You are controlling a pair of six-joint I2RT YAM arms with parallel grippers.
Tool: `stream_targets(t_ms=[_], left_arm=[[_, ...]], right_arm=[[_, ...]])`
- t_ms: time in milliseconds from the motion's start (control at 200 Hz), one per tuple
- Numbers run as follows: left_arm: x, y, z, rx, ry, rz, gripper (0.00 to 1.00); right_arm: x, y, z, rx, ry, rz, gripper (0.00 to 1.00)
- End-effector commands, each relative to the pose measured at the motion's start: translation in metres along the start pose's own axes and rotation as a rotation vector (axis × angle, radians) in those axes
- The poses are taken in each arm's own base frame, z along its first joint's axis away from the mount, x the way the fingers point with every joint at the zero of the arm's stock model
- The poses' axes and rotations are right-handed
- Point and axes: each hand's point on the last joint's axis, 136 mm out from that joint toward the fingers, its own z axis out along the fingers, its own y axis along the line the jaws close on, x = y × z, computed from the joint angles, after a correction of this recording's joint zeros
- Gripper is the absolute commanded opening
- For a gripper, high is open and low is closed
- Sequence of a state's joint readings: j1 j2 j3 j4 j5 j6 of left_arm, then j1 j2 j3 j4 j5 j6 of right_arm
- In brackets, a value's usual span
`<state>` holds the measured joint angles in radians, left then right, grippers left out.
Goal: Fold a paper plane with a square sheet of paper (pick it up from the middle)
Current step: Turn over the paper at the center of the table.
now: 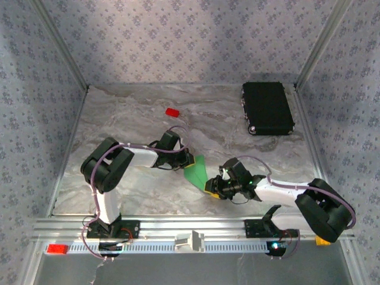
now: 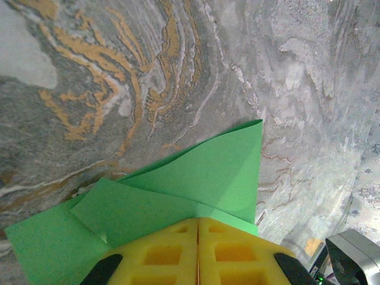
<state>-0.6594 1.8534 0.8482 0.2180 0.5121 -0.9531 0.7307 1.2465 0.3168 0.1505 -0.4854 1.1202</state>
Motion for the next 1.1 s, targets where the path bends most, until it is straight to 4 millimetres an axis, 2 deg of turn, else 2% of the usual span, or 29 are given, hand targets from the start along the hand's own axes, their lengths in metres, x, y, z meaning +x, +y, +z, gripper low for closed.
stream_targets(t_ms=[0, 480, 1094], left_arm=[[0.0066, 0.0220, 0.0025, -0.068, 0.017, -0.042, 0.08], [0.0045, 0.0136, 0.0015, -0.031, 0.010, -0.044, 0.08], [0.0046, 0.0143, 0.0005, -0.035, 0.006, -0.047, 0.08]], right_arm=[[-0.0064, 0.0020, -0.0008, -0.012, -0.028, 0.002, 0.36], [-0.0097, 0.0040, -0.0002, -0.045, -0.031, -0.040, 0.27], [-0.0105, 0.0068, -0.0011, -0.064, -0.034, -0.056, 0.26]])
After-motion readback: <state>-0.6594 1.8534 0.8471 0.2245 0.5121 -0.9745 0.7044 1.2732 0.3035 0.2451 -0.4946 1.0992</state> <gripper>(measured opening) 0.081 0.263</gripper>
